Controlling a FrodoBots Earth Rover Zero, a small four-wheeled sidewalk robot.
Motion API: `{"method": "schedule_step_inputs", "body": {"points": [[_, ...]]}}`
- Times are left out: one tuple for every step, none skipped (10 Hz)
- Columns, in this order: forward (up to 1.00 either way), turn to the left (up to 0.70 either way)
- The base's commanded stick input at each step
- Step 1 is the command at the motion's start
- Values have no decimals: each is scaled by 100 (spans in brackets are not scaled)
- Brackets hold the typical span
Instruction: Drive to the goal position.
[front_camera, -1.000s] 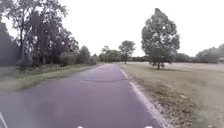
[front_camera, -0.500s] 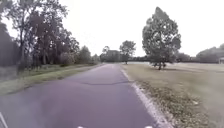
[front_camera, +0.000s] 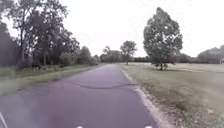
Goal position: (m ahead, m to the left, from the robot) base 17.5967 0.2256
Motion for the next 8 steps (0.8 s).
{"method": "schedule_step_inputs", "body": {"points": [[70, 0], [70, 0], [70, 0], [70, 0], [70, 0], [70, 0], [70, 0], [70, 0]]}}
